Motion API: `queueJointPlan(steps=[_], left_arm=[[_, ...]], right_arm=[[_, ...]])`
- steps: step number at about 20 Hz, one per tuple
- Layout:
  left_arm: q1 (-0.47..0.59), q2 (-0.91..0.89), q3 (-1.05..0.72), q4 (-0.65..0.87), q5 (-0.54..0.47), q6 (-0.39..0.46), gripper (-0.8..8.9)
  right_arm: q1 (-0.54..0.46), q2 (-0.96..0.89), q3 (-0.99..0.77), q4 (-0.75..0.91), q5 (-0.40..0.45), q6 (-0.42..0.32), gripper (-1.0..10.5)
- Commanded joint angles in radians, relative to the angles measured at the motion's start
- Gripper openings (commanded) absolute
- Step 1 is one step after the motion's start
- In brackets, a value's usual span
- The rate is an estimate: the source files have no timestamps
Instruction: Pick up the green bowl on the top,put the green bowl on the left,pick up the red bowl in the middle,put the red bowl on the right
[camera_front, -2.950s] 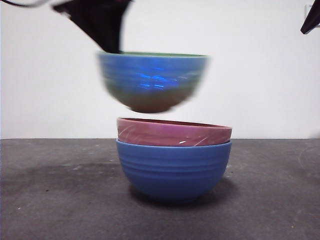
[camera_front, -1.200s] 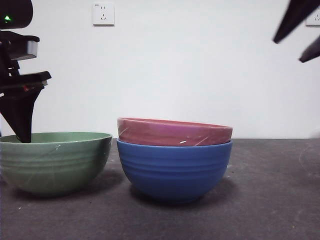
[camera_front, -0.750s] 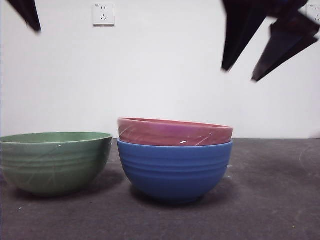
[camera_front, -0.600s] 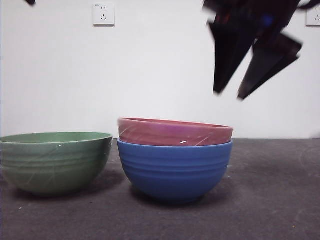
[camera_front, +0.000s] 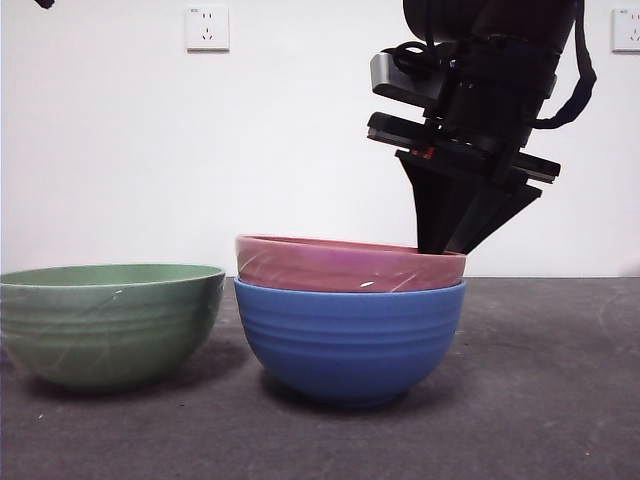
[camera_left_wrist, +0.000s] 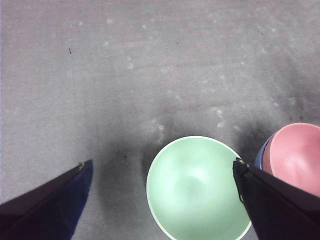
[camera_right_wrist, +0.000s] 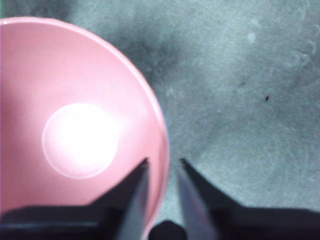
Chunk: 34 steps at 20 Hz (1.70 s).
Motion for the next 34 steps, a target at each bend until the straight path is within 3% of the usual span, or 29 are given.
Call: queueJointPlan(steps=[1, 14, 21, 23, 27, 31, 34], left_arm=[[0.003, 0.000, -0.005, 0.001, -0.002, -0.006, 4.70], [0.003, 0.000, -0.005, 0.000, -0.002, -0.006, 4.70], [0.003, 0.000, -0.005, 0.000, -0.002, -0.002, 4.70], [0.003, 0.000, -0.005, 0.000, -0.002, 0.000, 4.70], [0.003, 0.000, -0.005, 0.000, -0.002, 0.001, 4.70], [0.003, 0.000, -0.005, 0.000, -0.001, 0.001, 4.70], [0.003, 0.000, -0.005, 0.001, -0.001, 0.001, 4.70]], right_arm=[[0.003, 0.005, 0.000, 0.003, -0.001, -0.011, 0.2], [0.003, -0.021, 0.055, 0.047, -0.005, -0.006, -0.2], [-0.008, -0.185, 0.067, 0.029, 0.005, 0.001, -0.1], [-0.035, -0.272, 0.067, -0.014, 0.035, 0.002, -0.1], [-0.159, -0.409, 0.064, -0.232, 0.240, 0.004, -0.1], [-0.343, -0.443, -0.021, -0.314, 0.229, 0.021, -0.1], [-0.393, -0.423, -0.133, -0.191, 0.098, 0.027, -0.1]])
